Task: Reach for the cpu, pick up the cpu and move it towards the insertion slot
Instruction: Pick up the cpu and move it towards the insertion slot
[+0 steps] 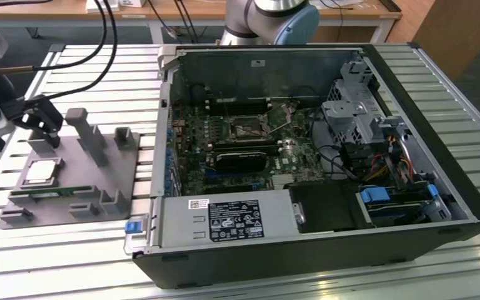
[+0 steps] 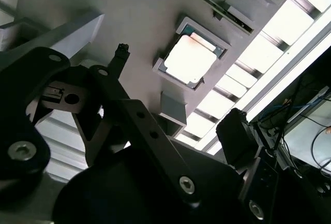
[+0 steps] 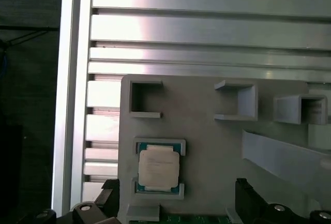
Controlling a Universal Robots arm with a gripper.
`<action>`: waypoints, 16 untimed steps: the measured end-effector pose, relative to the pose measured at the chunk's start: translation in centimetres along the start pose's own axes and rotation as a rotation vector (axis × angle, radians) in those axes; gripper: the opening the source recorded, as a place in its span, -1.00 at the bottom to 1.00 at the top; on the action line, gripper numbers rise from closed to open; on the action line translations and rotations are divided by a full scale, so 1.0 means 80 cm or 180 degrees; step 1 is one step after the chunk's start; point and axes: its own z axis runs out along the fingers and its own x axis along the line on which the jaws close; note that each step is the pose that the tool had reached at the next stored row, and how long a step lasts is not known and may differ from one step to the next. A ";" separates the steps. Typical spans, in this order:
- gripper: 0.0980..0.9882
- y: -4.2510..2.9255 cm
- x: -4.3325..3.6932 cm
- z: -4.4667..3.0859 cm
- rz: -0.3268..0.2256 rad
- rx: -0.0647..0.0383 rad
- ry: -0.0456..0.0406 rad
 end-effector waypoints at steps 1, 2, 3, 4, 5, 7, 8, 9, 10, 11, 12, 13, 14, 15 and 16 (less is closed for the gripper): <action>0.92 -0.0002 0.000 0.0022 0.0000 0.0000 0.0000; 0.92 -0.0006 0.000 0.0045 0.0000 0.0000 0.0000; 0.92 -0.0009 0.000 0.0067 0.0000 0.0000 0.0000; 0.92 -0.0011 0.000 0.0089 0.0000 0.0000 0.0000; 0.92 -0.0014 0.000 0.0113 0.0000 0.0000 0.0000; 0.92 -0.0017 0.000 0.0159 0.0000 0.0000 0.0000; 0.92 -0.0019 0.000 0.0181 0.0000 0.0000 0.0000; 0.92 -0.0021 0.000 0.0204 0.0000 0.0000 0.0000; 0.92 -0.0022 0.000 0.0222 0.0000 0.0000 0.0000; 0.92 -0.0023 0.000 0.0235 0.0000 0.0000 0.0000; 0.92 -0.0024 0.000 0.0245 0.0000 0.0000 0.0000; 0.92 -0.0024 0.000 0.0254 0.0000 0.0000 0.0000; 0.92 -0.0025 0.000 0.0263 0.0000 0.0001 0.0000; 0.92 -0.0026 0.000 0.0274 -0.0001 0.0002 0.0000; 0.92 -0.0026 0.000 0.0287 -0.0001 0.0003 0.0000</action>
